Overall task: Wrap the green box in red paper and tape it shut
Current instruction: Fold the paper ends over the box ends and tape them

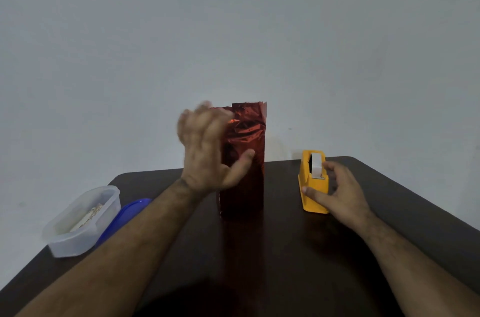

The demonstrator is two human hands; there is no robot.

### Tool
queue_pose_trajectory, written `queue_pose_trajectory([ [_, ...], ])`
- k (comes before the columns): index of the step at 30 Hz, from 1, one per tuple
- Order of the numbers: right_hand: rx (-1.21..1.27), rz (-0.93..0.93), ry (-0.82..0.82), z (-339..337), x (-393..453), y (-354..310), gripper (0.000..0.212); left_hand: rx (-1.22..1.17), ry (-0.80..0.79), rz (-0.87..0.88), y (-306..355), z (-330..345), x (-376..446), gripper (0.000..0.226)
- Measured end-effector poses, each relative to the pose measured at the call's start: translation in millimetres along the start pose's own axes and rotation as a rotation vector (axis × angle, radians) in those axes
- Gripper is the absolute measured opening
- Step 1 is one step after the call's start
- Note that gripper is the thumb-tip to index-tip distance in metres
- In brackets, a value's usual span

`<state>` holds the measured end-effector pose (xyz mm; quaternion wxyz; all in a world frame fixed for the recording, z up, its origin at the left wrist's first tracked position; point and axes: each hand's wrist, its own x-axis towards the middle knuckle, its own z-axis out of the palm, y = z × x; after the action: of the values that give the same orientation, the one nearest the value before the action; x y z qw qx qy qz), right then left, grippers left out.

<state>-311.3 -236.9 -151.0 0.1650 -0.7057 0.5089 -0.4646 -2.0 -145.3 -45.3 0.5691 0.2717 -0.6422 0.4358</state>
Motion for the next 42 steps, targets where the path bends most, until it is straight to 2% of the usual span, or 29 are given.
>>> queue_pose_trajectory([
  [1, 0.010, 0.016, -0.017, 0, 0, 2, 0.103, -0.047, -0.045, 0.109, 14, 1, 3, 0.060],
  [3, 0.033, 0.027, -0.036, 0, 0, 5, 0.102, -0.182, -0.227, 0.219, 43, 12, 3, 0.029],
  [5, 0.058, 0.056, -0.035, 0, -1, 5, 0.100, -0.258, -0.497, 0.129, 69, 32, 0, 0.013],
  [8, 0.142, 0.122, -0.040, 0, -2, 5, 0.093, -0.245, -0.809, -0.332, 101, 69, 0, 0.013],
  [12, 0.189, 0.154, -0.053, 0, -2, 10, 0.087, -0.219, -0.920, -1.031, 109, 123, 6, 0.021],
  [15, 0.174, 0.141, -0.036, 1, -3, 11, 0.090, -0.258, -0.964, -1.431, 107, 151, 6, 0.041],
  [17, 0.166, 0.140, -0.029, 1, -3, 12, 0.089, -0.372, -0.959, -1.603, 111, 158, 7, 0.034],
  [19, 0.150, 0.141, -0.025, 3, -1, 13, 0.087, -0.378, -1.055, -1.661, 110, 161, 10, 0.014],
  [25, 0.094, 0.150, -0.016, 4, 0, 14, 0.089, -0.346, -1.214, -1.724, 106, 164, 18, 0.017],
  [30, 0.066, 0.157, -0.011, 3, -1, 12, 0.087, -0.335, -1.251, -1.740, 105, 165, 21, 0.014],
  [35, 0.037, 0.158, -0.029, 1, -4, 7, 0.075, -0.296, -1.246, -1.707, 112, 169, 26, 0.024],
  [42, 0.068, 0.173, -0.036, 0, -5, 9, 0.071, -0.309, -1.230, -1.706, 115, 163, 37, 0.030],
])
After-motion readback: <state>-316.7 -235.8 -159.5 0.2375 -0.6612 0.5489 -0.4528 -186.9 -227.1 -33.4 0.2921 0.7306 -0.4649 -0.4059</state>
